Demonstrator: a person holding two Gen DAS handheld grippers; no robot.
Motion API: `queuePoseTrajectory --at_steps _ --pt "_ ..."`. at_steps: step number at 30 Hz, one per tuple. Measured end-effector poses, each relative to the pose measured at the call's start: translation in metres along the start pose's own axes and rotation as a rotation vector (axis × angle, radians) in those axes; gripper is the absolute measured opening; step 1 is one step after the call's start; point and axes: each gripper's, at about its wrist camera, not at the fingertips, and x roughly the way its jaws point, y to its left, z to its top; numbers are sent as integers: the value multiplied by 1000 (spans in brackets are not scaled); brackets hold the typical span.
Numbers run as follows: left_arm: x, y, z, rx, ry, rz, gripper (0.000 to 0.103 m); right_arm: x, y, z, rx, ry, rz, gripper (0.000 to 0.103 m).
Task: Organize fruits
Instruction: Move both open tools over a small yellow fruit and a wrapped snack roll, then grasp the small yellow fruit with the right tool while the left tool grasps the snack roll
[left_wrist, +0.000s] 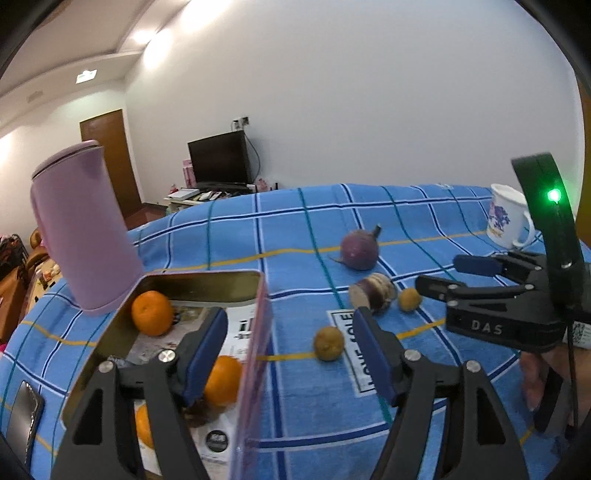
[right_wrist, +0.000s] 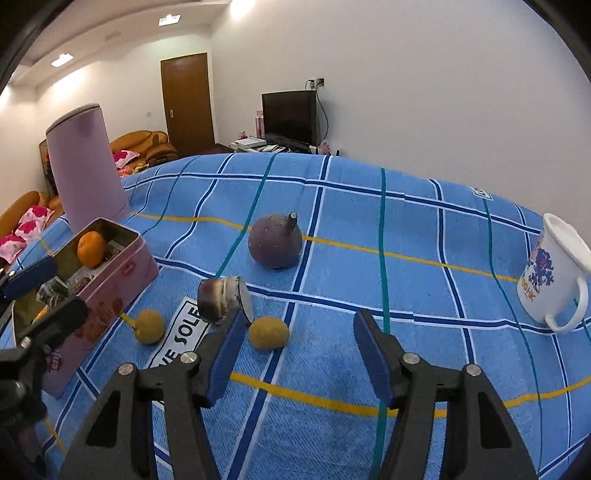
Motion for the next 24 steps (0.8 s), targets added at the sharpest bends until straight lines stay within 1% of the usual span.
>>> queuePoseTrajectory --at_steps 3,6,7,12,13,18,24 --pt "6 -2 1 0 16 -11 73 10 7 1 -29 46 14 57" --pt "10 0 1 -8 30 -16 73 22 13 1 -53 97 42 56" --pt "11 1 2 -13 38 -24 73 28 15 2 -60 122 49 50" --pt "12 -7 8 -2 42 -38 72 41 13 3 -51 170 59 33" --pt "13 -9 9 2 41 -43 72 42 12 3 -45 173 69 30" --pt "22 -19 13 14 66 -61 72 34 9 2 -40 139 57 30" --pt "35 -32 22 -6 125 -109 72 19 -9 -2 -27 104 -43 30"
